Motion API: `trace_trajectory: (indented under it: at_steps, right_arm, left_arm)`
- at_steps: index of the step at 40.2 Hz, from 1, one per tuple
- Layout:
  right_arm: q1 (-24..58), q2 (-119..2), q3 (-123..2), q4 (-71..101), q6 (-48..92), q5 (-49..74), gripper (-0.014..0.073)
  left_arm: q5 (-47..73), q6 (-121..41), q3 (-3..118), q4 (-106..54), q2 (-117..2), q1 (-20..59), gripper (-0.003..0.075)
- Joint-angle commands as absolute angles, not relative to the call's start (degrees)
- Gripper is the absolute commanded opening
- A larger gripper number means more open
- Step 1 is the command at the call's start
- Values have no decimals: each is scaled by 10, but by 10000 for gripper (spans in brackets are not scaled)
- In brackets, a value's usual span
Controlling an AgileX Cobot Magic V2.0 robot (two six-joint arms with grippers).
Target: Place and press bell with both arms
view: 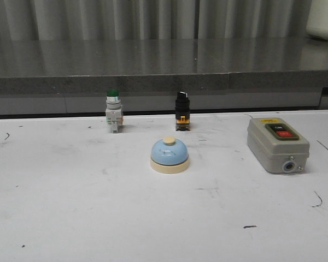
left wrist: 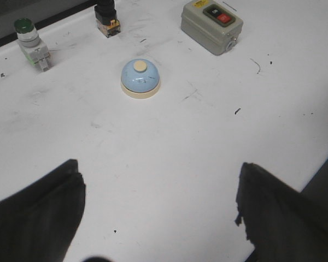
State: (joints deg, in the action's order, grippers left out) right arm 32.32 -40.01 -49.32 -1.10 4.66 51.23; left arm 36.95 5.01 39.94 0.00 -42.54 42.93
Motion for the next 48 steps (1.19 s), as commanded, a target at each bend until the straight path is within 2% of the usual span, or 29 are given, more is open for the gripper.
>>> trace_trajectory:
  at_steps: [1,20,22,30,36,48]
  right_arm:
    - [321,-360,-483,-15,46,485,-69]
    - [321,-331,-470,-15,46,491,-69]
    - [321,-331,-470,-15,46,491,-69]
    - [321,-331,-470,-15,46,491,-69]
    - [321,-331,-470,-15,46,491,-69]
    - [321,-331,-470,-15,46,492,-69]
  left_arm:
    - [333,54,416,0,-423,434,553]
    - [333,54,416,0,-423,434,549]
    - [333,54,416,0,-423,434,517]
    - [332,54,416,0,-423,434,185]
    - [332,54,416,0,-423,434,-5]
    - [327,54,411,0,-416,436,-20]
